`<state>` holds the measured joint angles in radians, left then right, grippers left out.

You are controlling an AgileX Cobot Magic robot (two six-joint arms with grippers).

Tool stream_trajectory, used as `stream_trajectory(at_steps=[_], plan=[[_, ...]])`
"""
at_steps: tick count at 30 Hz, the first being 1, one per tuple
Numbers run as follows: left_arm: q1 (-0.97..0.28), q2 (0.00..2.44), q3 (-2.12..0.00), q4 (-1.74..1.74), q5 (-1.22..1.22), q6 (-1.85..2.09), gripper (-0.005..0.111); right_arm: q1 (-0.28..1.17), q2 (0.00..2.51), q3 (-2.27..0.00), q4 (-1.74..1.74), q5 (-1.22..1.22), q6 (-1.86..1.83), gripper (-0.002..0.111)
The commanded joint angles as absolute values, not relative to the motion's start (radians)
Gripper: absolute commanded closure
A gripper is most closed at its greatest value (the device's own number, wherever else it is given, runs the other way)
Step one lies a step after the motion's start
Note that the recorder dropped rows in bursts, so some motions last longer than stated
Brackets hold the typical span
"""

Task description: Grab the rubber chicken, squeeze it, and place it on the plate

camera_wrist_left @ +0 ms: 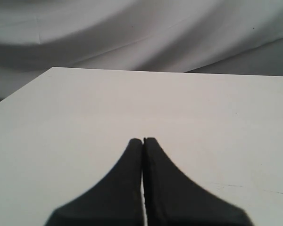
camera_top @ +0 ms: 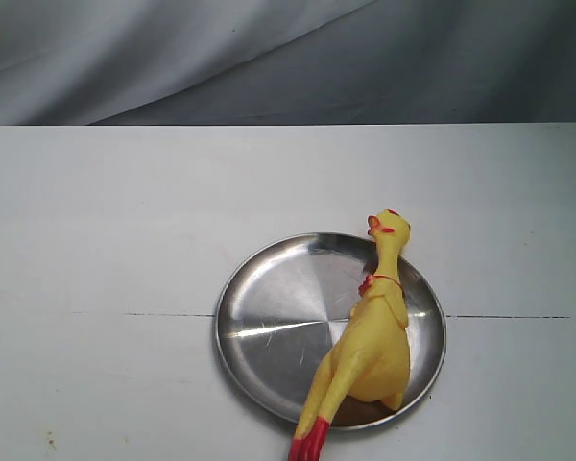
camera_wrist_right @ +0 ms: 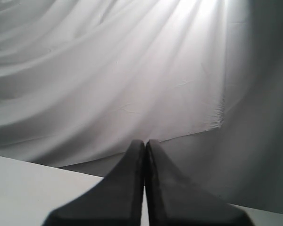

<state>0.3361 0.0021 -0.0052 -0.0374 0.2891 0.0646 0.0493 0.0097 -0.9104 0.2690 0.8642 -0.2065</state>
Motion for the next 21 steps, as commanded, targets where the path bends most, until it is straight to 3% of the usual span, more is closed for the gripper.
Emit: stream_trajectory(at_steps=[1,8,17,21], plan=[[0.338,0.000,0.000,-0.043,0.285,0.060,0.107,0.050,0.006,-0.904,0.276,0.868,-0.201,0.108],[0.338,0.000,0.000,-0.043,0.285,0.060,0.107,0.050,0.006,-0.831,0.161,0.833,-0.144,0.108],[0.338,0.000,0.000,-0.043,0.285,0.060,0.107,0.050,0.006,-0.367,0.034,0.411,-0.022,0.108],[0.338,0.000,0.000,-0.043,0.285,0.060,0.107,0.050,0.006,-0.215,0.034,0.341,-0.022,0.108]])
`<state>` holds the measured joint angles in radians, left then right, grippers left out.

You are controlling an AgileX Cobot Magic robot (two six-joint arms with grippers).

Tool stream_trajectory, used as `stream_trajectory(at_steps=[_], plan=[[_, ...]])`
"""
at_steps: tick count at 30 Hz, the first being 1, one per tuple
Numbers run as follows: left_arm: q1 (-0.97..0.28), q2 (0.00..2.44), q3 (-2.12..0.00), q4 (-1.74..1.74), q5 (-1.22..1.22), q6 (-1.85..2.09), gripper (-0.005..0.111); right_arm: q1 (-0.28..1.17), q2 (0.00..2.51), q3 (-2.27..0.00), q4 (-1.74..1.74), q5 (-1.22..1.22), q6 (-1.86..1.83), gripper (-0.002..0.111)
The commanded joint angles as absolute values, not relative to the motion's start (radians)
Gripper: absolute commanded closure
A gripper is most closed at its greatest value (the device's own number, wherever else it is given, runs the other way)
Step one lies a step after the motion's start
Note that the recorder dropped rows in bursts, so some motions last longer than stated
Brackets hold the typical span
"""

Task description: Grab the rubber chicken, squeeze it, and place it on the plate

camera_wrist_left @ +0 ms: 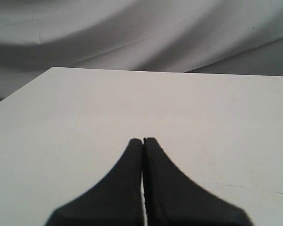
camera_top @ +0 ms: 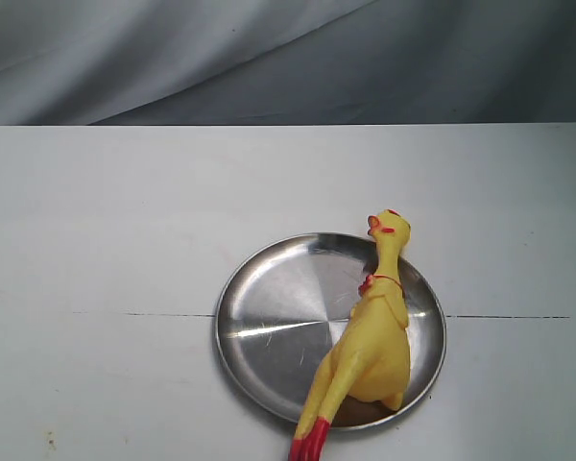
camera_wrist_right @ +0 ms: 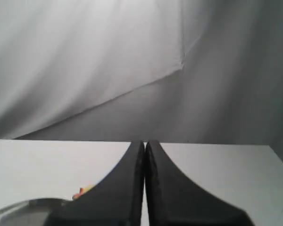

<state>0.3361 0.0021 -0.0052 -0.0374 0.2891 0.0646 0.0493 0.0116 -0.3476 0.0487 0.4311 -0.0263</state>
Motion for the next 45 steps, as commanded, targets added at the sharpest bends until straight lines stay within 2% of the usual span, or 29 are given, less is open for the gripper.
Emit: stream_trajectory(at_steps=[1,11,45], plan=[[0.338,0.000,0.000,-0.043,0.285,0.060,0.107,0.050,0.006,-0.190,0.034,0.341,-0.022,0.108],[0.338,0.000,0.000,-0.043,0.285,0.060,0.107,0.050,0.006,-0.001,0.027,0.341,-0.022,0.108],[0.338,0.000,0.000,-0.043,0.285,0.060,0.107,0.050,0.006,0.000,0.015,0.327,-0.055,0.108]])
